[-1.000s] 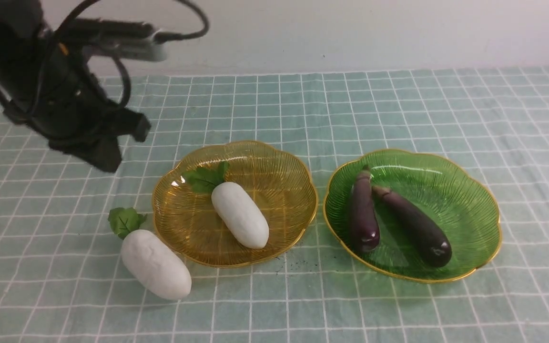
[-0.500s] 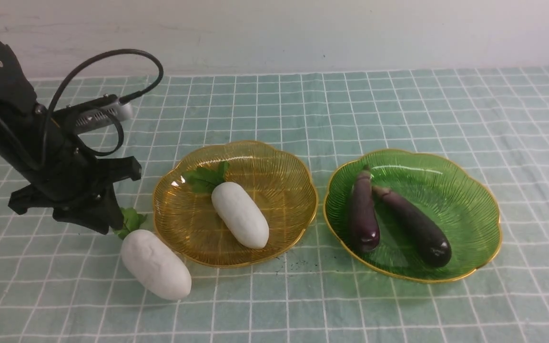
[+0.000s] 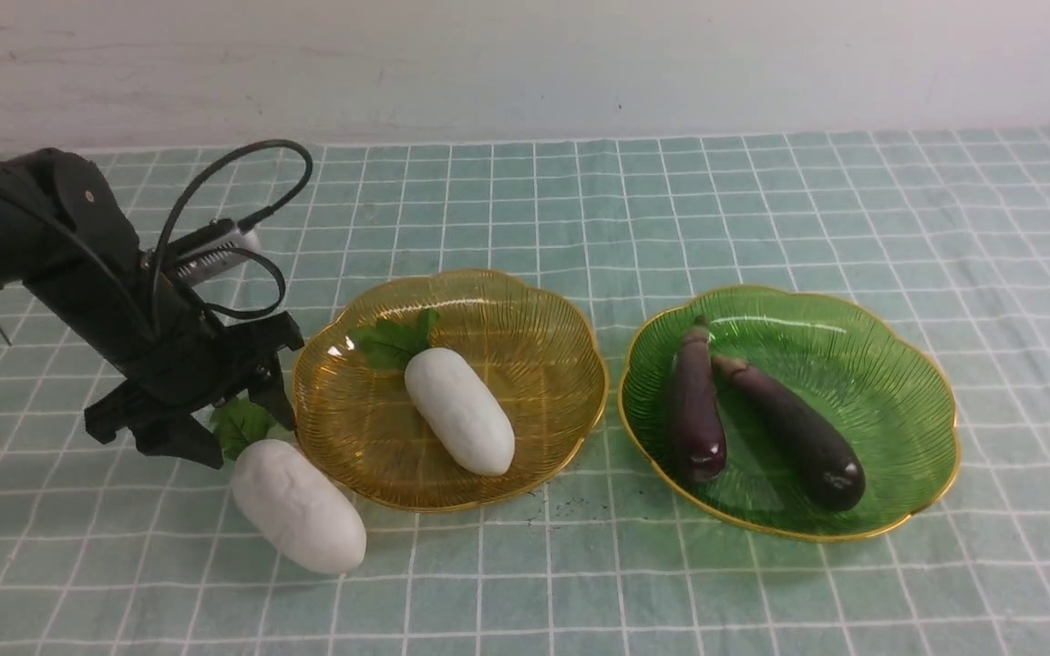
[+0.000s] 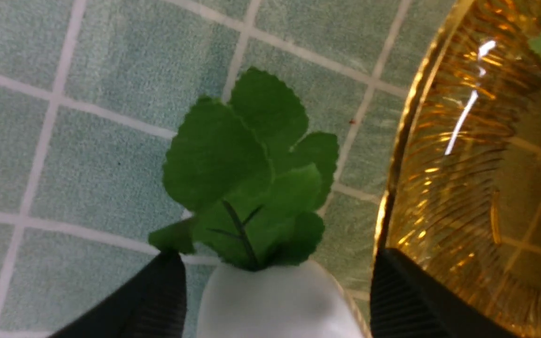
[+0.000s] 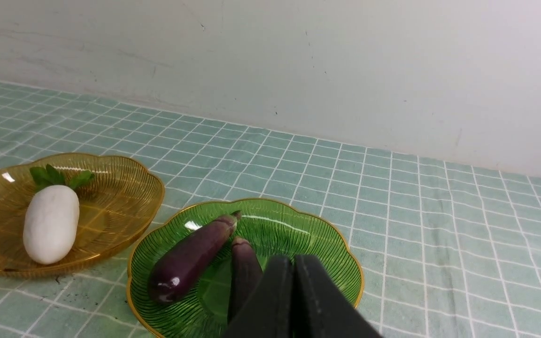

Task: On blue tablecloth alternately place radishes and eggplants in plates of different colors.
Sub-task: 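Pick up the white radish and place it in the left plate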

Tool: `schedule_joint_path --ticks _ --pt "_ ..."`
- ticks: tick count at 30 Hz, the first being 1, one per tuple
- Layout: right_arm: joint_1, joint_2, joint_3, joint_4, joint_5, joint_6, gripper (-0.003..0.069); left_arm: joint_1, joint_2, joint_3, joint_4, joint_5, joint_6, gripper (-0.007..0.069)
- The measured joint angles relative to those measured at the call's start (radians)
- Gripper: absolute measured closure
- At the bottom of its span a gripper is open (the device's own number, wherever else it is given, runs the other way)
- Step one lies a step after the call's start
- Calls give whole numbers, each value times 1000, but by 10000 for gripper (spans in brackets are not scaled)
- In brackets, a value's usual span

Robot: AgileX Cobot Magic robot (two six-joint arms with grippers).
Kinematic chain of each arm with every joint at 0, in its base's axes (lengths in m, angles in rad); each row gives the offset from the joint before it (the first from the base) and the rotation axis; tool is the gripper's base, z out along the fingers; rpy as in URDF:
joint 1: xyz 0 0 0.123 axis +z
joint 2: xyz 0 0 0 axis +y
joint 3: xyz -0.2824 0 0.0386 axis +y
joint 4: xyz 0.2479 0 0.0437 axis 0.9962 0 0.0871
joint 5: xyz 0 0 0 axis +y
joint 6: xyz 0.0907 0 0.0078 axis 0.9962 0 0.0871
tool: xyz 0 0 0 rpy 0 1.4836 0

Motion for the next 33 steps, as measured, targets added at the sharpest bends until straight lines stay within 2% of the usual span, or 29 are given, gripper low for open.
schedule_joint_path --ticks 9,18,33 --pt "0 0 0 0 3 0 673 1 56 -2 -5 4 -2 147" --pt "0 0 0 0 8 5 673 1 59 -64 -11 111 4 239" --pt "0 0 0 -2 11 21 673 1 61 -131 -2 234 12 245"
